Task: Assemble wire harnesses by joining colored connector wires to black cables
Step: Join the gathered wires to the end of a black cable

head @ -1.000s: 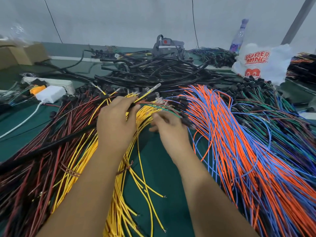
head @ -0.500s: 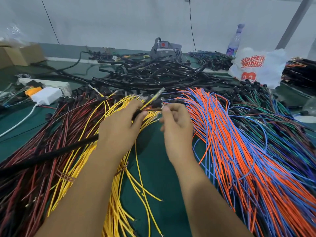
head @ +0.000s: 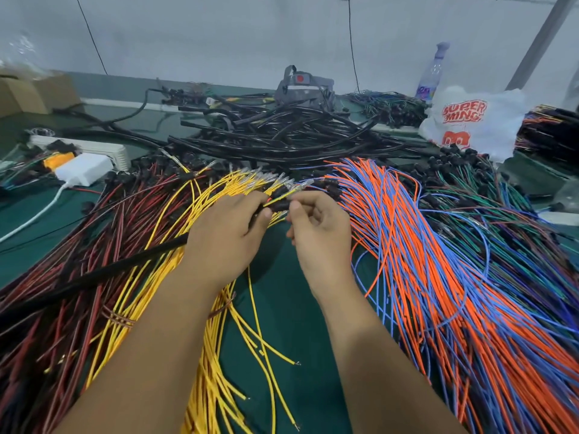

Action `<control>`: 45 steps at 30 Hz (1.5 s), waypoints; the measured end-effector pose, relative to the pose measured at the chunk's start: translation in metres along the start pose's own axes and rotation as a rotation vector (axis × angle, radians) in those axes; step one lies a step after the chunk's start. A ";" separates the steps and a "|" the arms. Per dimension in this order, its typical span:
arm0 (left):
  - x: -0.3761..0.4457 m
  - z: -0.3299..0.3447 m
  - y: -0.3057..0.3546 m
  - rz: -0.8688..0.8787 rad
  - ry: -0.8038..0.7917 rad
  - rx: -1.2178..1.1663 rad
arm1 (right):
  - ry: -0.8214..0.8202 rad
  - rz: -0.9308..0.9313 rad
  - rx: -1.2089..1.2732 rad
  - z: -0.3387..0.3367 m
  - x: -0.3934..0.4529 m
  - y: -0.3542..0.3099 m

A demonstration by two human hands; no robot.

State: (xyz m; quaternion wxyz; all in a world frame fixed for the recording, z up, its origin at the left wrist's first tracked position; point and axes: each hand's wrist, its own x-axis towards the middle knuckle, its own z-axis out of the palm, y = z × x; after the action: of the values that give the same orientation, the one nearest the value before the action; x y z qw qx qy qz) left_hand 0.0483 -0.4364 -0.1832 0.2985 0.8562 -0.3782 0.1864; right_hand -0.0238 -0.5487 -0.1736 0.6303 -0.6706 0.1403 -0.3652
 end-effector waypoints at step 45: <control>-0.001 0.002 0.001 -0.065 0.096 0.042 | 0.116 0.092 0.156 -0.003 0.002 -0.002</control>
State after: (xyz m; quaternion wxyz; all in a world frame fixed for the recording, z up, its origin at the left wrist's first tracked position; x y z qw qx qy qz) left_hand 0.0470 -0.4377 -0.1849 0.3042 0.8641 -0.3316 0.2256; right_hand -0.0245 -0.5516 -0.1714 0.6875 -0.5900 0.1782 -0.3840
